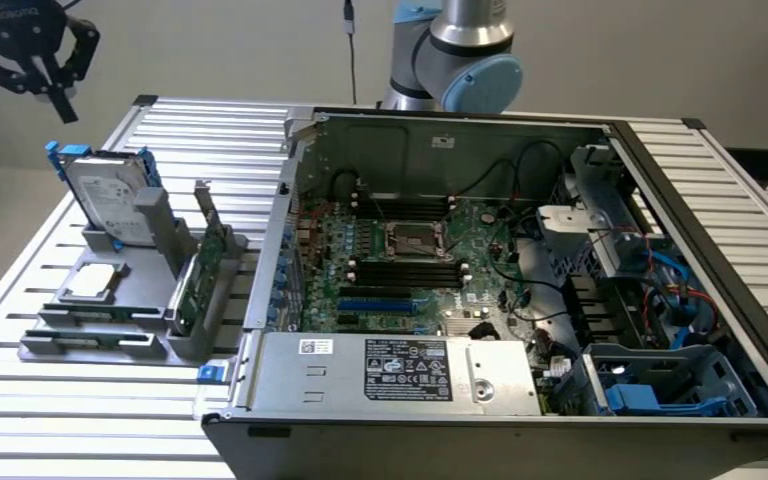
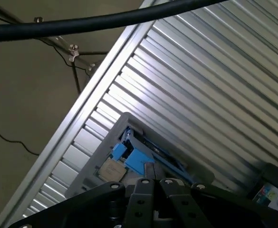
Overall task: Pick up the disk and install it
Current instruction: 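Pick up the disk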
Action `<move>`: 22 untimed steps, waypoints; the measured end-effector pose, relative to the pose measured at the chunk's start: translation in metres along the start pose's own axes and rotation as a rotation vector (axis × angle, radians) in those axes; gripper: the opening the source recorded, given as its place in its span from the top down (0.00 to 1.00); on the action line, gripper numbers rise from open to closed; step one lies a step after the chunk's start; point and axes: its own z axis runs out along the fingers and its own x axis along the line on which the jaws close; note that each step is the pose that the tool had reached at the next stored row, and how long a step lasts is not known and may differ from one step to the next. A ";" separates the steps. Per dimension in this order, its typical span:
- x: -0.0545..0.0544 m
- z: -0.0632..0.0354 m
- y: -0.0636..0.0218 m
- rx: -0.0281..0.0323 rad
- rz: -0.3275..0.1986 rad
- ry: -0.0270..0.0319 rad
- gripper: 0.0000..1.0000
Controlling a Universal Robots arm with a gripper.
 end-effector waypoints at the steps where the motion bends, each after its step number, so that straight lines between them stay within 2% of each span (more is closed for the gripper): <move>1: 0.000 0.0000 0.0000 -0.0016 -0.012 -0.0006 0.89; 7: 0.000 0.0001 0.0000 -0.0150 -0.073 0.0002 0.89; 10: 0.000 0.0001 0.0000 -0.0198 -0.104 0.0018 0.89; 22: 0.001 0.0057 0.0005 -0.0218 -0.285 0.0024 0.89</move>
